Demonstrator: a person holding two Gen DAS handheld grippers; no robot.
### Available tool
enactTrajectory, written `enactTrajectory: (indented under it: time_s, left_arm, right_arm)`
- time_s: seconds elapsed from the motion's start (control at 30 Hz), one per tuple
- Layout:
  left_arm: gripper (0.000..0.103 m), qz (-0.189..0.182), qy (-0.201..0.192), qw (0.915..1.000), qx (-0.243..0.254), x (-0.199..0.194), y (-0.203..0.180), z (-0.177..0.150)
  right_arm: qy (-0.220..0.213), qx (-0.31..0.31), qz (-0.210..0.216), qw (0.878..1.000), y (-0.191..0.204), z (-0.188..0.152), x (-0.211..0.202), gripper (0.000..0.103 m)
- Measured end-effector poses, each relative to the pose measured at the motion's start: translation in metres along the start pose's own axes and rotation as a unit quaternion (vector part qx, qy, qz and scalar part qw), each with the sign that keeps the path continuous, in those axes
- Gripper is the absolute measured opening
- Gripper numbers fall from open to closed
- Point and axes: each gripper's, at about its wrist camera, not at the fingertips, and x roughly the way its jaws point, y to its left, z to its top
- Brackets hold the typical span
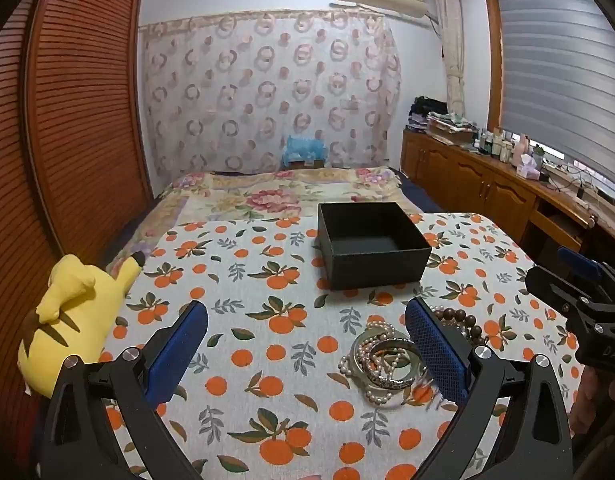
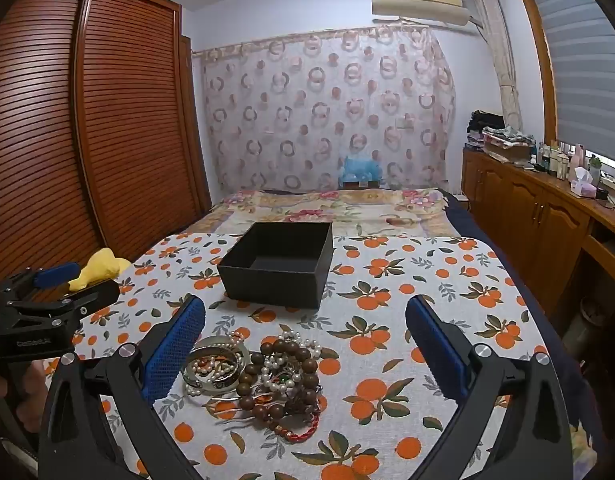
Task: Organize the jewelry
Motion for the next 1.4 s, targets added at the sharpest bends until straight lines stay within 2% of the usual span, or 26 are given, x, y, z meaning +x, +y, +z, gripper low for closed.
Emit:
enactTrajectory:
  time_s: [1.4]
  left_arm:
    - [0.096,0.002,-0.009,1.0000,0.002,-0.0077,-0.0035,0.0031]
  right_arm:
    - [0.000,0.003,0.001,1.000,-0.0010,0.0006,-0.0015,0.101]
